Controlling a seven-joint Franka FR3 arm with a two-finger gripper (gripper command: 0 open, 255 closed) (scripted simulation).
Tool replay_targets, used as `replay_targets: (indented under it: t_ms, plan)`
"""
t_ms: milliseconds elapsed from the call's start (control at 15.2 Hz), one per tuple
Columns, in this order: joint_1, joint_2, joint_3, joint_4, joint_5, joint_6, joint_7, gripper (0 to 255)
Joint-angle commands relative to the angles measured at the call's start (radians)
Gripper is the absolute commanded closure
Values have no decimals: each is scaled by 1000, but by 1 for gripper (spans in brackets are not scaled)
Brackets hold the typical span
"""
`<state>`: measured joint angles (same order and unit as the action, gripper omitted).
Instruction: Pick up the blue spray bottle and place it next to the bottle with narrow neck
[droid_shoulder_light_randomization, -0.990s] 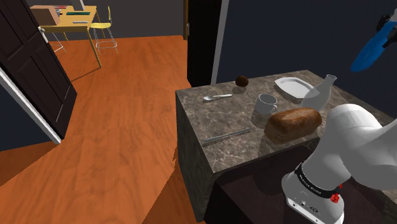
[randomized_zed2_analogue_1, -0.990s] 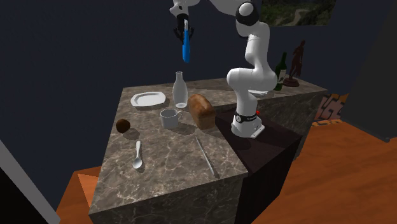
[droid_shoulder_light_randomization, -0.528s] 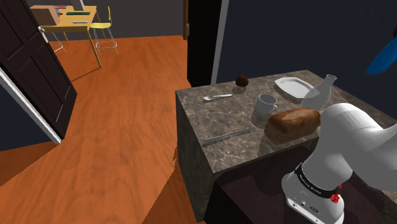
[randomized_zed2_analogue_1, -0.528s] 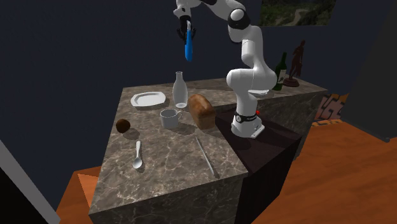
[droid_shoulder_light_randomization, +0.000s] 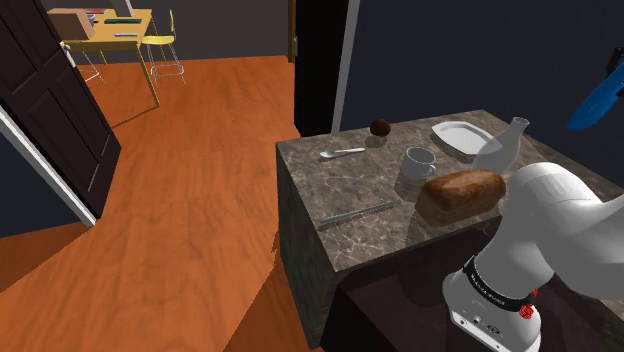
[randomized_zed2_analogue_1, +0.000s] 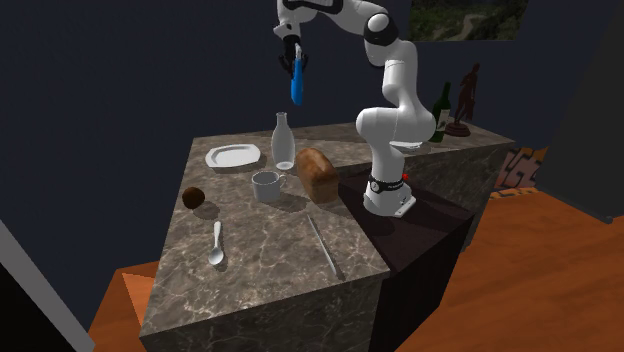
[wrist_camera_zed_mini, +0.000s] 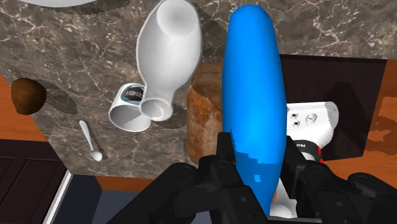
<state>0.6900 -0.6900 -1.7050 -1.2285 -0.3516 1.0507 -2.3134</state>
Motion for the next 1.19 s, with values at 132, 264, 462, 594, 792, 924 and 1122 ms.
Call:
replay_targets:
  t_ms: [132, 264, 462, 594, 792, 924, 1122]
  plan:
    - [-45, -4, 12, -84, -2, 61, -4, 255]
    - [-64, -7, 16, -121, -5, 89, -5, 255]
    - [-87, -13, 20, -173, -10, 129, -7, 255]
    - [-101, -18, 21, -204, -15, 155, -8, 255]
    - [-118, -26, 20, -249, -23, 193, -9, 255]
    - [-127, -32, 18, -277, -29, 217, -10, 255]
    - [-138, -41, 14, -316, -38, 252, -10, 255]
